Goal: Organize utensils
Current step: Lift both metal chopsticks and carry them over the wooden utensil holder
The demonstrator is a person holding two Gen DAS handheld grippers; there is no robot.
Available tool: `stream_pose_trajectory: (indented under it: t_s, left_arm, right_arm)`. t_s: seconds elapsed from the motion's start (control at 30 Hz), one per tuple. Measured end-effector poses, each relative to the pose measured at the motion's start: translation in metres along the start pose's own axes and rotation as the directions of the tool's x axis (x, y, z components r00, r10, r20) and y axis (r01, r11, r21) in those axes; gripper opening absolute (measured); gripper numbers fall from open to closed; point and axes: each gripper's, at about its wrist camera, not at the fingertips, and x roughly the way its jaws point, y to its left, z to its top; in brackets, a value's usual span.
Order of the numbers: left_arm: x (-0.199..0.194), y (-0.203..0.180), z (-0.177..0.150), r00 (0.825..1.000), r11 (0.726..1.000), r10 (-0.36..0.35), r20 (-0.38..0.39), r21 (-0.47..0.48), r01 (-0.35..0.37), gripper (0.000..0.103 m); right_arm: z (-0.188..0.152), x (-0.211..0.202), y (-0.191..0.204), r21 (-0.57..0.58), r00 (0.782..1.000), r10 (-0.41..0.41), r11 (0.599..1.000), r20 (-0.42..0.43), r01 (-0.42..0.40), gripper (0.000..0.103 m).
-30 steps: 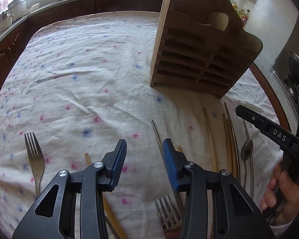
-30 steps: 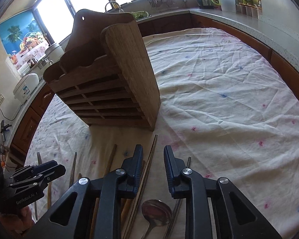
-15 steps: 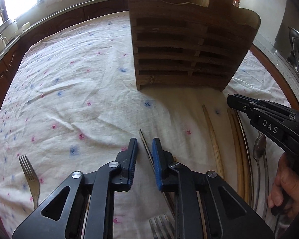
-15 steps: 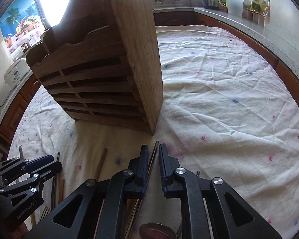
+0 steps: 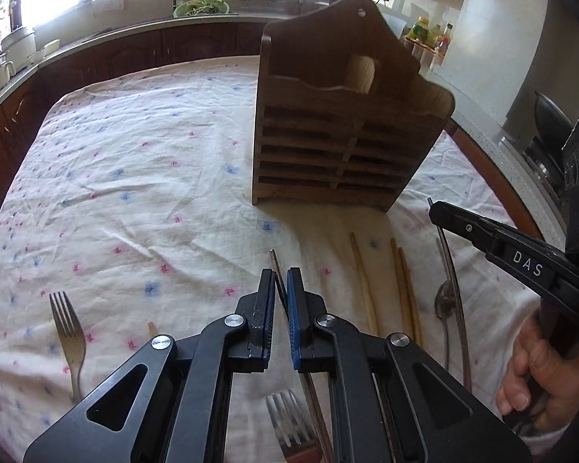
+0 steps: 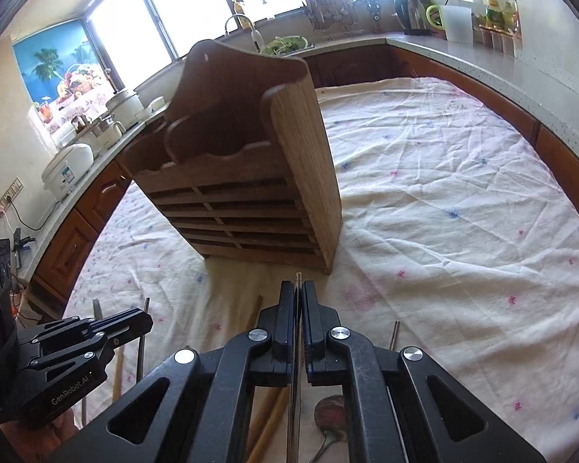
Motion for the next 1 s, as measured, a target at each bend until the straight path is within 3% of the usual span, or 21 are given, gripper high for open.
stream_pose_trajectory:
  t_s: [0.27, 0.57, 0.8, 1.0]
  left_arm:
    - [-0.070, 0.002, -0.001, 0.989, 0.997, -0.067, 0.131, -0.017, 0.070, 0.005]
    - [-0.137, 0.002, -0.008, 0.960, 0.993, -0.110, 0.257, -0.012, 0.117, 0.004]
    - [-0.168, 0.005, -0.005, 0.934, 0.993, -0.106, 0.341, -0.012, 0.117, 0.004]
    - [-0.174, 0.010, -0.001, 0.925, 0.993, -0.096, 0.367, -0.024, 0.112, 0.003]
  right_arm:
    - [0.010, -0.062, 0.020, -0.016, 0.990, 0.058, 0.998, 0.130, -0.056, 0.004]
    - [0.013, -0.125, 0.033, -0.054, 0.961, 0.098, 0.995, 0.257, -0.087, 0.004]
    - [0.021, -0.150, 0.040, -0.076, 0.942, 0.108, 0.993, 0.317, -0.088, 0.004]
    - [0.023, -0.153, 0.043, -0.085, 0.938, 0.117, 0.992, 0.327, -0.094, 0.004]
